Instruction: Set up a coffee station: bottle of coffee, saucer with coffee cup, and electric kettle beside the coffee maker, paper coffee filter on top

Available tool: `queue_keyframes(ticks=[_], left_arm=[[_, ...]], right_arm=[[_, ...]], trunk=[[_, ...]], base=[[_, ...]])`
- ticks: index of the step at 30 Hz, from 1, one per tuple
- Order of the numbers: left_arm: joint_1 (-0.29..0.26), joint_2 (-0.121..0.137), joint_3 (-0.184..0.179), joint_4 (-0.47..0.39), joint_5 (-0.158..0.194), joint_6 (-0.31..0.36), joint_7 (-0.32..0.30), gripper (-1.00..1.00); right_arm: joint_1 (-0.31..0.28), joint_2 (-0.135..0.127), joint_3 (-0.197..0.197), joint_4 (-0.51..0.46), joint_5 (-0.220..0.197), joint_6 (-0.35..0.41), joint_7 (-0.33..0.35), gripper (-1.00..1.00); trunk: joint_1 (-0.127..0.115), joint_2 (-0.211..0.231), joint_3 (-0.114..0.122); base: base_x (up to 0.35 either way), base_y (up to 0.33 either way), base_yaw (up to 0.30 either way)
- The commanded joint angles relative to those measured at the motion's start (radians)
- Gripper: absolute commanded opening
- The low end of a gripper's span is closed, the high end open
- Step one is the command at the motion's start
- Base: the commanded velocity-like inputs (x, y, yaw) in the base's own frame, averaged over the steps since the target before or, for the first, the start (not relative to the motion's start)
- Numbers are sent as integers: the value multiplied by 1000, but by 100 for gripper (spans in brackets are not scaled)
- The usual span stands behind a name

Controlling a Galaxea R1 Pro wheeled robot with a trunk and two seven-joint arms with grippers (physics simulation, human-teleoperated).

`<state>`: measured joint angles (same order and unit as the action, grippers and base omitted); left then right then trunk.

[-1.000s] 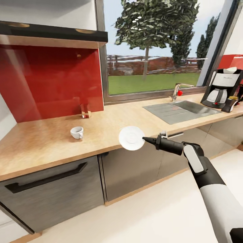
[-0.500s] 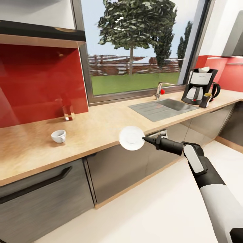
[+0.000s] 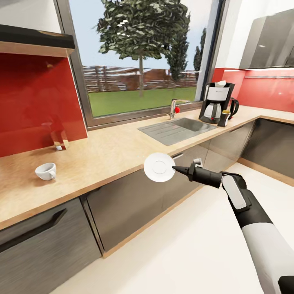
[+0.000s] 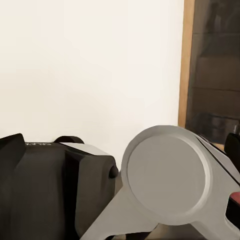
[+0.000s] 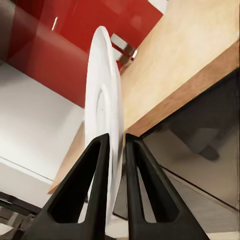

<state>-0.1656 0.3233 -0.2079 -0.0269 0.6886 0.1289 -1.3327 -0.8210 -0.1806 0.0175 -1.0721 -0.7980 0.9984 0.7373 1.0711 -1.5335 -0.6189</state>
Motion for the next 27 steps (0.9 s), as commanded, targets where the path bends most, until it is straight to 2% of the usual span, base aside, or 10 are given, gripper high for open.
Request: queue_keyframes(ticks=[1, 7, 20, 27], left_arm=[[0, 0, -8, -1, 9, 11, -3, 100], [0, 0, -8, -1, 9, 10, -3, 100], [0, 0, -8, -1, 9, 11, -3, 100], [0, 0, -8, -1, 9, 11, -3, 100]], right_arm=[[-1, 0, 1, 1, -3, 4, 5, -100], [-1, 0, 1, 2, -3, 5, 5, -100], [-1, 0, 1, 4, -3, 4, 5, -100], [0, 0, 1, 4, -3, 4, 5, -100]], trunk=[[0, -1, -1], [0, -1, -1], [0, -1, -1], [0, -1, -1]], base=[[0, 0, -266], [120, -107, -136], [221, -250, -187], [216, -267, -35]])
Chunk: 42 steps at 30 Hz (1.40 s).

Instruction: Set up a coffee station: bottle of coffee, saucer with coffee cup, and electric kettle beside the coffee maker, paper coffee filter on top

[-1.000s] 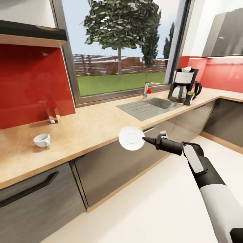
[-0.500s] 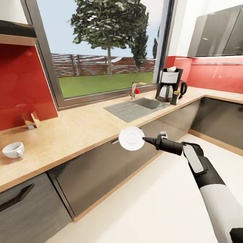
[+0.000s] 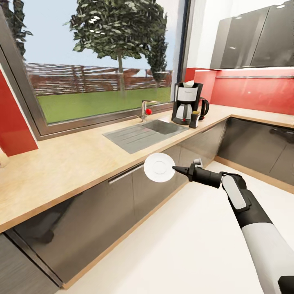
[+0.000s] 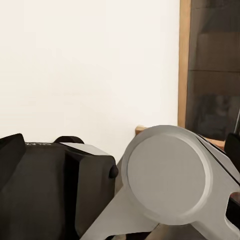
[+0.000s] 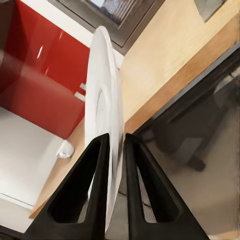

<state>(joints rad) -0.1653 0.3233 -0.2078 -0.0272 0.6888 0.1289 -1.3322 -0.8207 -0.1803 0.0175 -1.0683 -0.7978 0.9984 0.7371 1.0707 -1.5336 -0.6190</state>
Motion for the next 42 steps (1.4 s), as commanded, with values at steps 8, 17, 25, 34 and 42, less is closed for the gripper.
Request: queue_keyframes(ticks=[8, 17, 25, 34, 42], left_arm=[[0, 0, -8, 0, 9, 11, -4, 100], [0, 0, -8, 0, 9, 11, -4, 100], [0, 0, -8, 0, 9, 11, -4, 100], [0, 0, -8, 0, 9, 11, -4, 100], [0, 0, -7, 0, 9, 11, -4, 100]], right_arm=[[0, -1, 0, 2, -3, 4, 5, -100], [0, -1, 0, 2, -3, 4, 5, -100], [0, -1, 1, 2, -3, 4, 5, -100], [0, -1, 1, 2, -3, 4, 5, -100], [0, -1, 1, 2, -3, 4, 5, -100]], trunk=[[0, 0, -1], [0, 0, -1], [0, 0, -1], [0, 0, -1], [0, 0, -1]], base=[[216, -267, -37], [216, -267, -236], [230, -255, -252], [256, -228, -87], [287, -171, -241]])
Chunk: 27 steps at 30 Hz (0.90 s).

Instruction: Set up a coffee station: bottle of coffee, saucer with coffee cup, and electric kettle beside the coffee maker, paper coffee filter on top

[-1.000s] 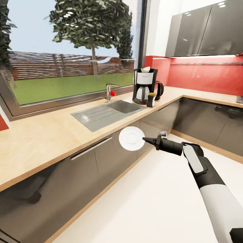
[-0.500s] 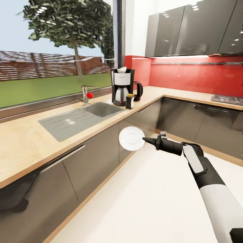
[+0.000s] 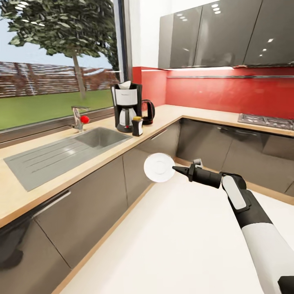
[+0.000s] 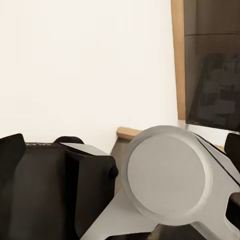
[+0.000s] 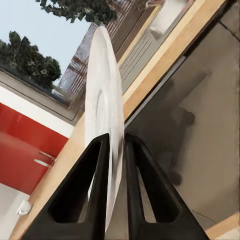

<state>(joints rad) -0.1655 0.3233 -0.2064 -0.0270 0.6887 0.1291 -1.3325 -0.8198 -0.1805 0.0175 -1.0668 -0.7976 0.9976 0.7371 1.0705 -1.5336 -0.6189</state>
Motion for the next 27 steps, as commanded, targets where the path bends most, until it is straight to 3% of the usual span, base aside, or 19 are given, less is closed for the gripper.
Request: queue_keyframes(ticks=[1, 27], left_arm=[[0, 1, -8, -1, 9, 11, -4, 100], [0, 0, -8, -1, 9, 11, -4, 100]], right_arm=[[-1, -1, 1, 1, -3, 4, 5, -100], [-1, -1, 0, 1, -3, 4, 5, -100]], trunk=[[1, 0, -1], [1, 0, -1]], base=[[310, -116, -250], [316, -96, -23]])
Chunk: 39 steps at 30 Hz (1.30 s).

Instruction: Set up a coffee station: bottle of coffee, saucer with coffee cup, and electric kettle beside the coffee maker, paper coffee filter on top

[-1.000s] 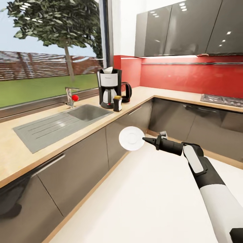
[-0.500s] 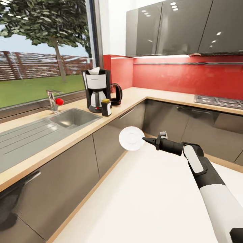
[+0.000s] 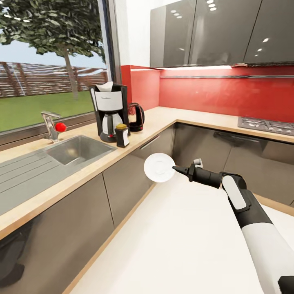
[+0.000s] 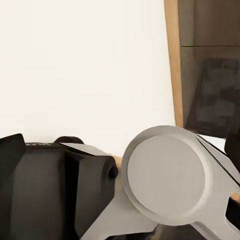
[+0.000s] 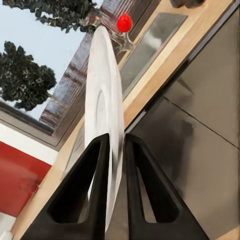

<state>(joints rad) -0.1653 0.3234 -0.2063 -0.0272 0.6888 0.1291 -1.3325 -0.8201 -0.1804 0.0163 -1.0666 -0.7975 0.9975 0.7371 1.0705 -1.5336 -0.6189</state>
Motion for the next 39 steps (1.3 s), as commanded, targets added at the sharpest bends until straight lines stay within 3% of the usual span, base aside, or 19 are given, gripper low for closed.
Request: queue_keyframes(ticks=[1, 30, 39], left_arm=[[0, 0, -8, 0, 9, 11, -4, 100], [0, 1, -8, 0, 9, 11, -4, 100], [0, 1, -7, 0, 9, 11, -4, 100]], right_arm=[[-1, -1, 1, 0, -3, 4, 5, -100], [-1, -1, 1, 0, -3, 5, 5, -100], [-1, -1, 1, 0, -2, 5, 5, -100]], trunk=[[1, 0, -1], [1, 0, -1], [1, 0, -1]], base=[[319, -87, 0], [320, -86, -236], [320, -89, -57]])
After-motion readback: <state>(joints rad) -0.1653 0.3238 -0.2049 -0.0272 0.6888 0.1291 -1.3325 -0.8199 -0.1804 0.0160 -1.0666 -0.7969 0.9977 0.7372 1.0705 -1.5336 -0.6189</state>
